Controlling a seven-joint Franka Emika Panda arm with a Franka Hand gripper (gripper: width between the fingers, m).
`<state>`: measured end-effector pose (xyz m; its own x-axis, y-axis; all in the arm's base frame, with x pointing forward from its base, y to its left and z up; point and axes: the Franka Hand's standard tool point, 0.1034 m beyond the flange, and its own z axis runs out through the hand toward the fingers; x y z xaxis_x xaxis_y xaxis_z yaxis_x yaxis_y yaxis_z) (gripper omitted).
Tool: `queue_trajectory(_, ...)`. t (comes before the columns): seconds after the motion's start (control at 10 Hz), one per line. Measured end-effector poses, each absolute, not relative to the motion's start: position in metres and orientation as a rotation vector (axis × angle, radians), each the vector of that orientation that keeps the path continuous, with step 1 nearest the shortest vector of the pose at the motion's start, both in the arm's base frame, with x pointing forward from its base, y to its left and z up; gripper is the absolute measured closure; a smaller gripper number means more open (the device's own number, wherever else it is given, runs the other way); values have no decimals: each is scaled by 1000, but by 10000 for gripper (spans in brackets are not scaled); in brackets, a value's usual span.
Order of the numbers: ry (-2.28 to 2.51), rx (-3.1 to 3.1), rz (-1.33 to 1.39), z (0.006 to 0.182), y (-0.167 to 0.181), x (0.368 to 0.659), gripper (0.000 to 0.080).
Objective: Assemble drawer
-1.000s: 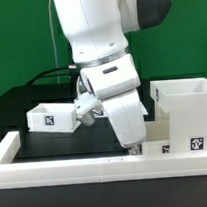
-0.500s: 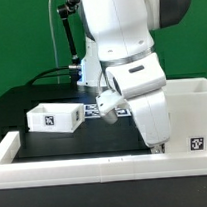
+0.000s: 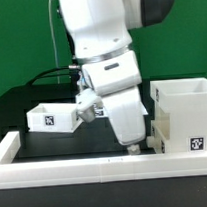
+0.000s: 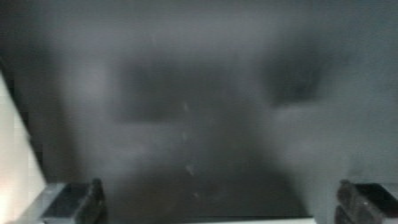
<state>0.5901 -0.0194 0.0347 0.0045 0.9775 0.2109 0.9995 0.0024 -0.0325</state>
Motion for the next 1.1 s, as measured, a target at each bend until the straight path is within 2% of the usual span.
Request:
queue_trajectory(0.3,-2071,-2174,-175,58,-46,573,151)
queue_trajectory(0.5,-2058,-2219,-160,70,-60,549,151)
queue_trajectory(0.6,-2066,-2241,-156,83,-67,538,151)
queue_trajectory(0.8,-2050,-2272,-148,83,-71,521,151)
queue_trajectory(1.1,-1953,-2350,-144,83,-70,522,151)
